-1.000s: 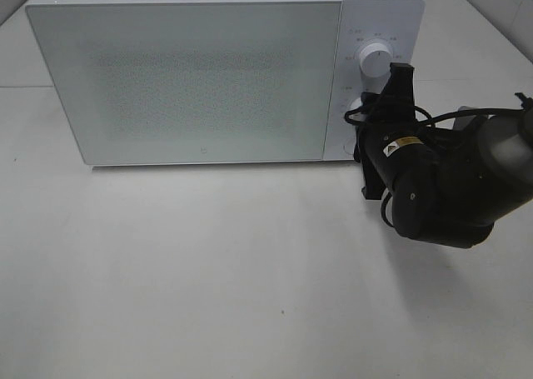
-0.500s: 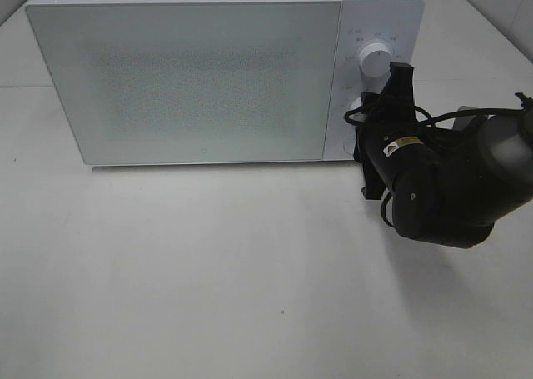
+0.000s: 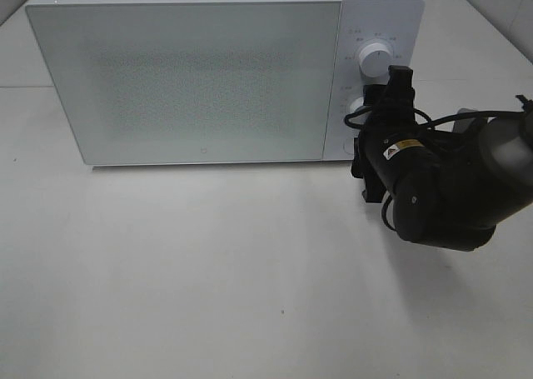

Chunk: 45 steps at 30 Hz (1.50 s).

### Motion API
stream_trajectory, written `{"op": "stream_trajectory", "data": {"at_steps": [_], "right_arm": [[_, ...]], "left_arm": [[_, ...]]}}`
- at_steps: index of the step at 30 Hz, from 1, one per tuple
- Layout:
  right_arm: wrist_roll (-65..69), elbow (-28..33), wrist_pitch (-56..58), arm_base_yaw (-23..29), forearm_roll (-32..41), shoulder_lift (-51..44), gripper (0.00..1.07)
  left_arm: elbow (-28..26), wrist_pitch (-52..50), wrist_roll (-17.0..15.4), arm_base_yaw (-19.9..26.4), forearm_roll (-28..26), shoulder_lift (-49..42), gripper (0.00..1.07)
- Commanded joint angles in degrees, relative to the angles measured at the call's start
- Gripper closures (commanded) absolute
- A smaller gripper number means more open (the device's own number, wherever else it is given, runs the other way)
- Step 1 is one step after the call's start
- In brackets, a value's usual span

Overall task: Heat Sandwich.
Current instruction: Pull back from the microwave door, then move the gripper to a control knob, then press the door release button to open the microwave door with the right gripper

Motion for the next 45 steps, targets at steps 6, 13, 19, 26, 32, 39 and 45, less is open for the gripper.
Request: {"op": "stream_trajectory", "data": {"at_steps": [6,13,19,26,32,39,45], "right_arm": [[0.1,-1.2,-3.6,-0.2,-4.9,-0.9,0.32],[0.3,1.0,-3.5,-0.2,-8.2,-1.8,0.32],[0.1,5.0,-1.9,-0.2,-9.8,-4.8,0.32],[-1.3,10.9,2.1,-0.2,-12.9,-9.7,0.32],[-6.9,13.8,9.3,-0.2,-15.1,-13.8,0.32],[-22.4,14.2,25.2,-0.2,-17.5,-21.2,0.32],[-42.5,14.0,40.3,-0.5,-16.7,-28.8,0.32]], "left_arm": [[0.1,-0.6,-0.2,0.1,-0.3,-1.7,0.09],[0.1,-0.6,-0.2,0.1,-0.3,-1.7,0.09],[0.1,-0.6,-0.2,0.1,-0.3,-1.7,0.09],[0.1,-0.6,-0.2,0.1,-0.3,-1.7,0.09],[0.1,-0.6,-0.2,0.1,-0.3,-1.7,0.09],[0.1,-0.6,-0.2,0.1,-0.3,-1.7,0.09],[0.1,-0.6,-0.2,0.1,-0.3,-1.7,0.09]]}}
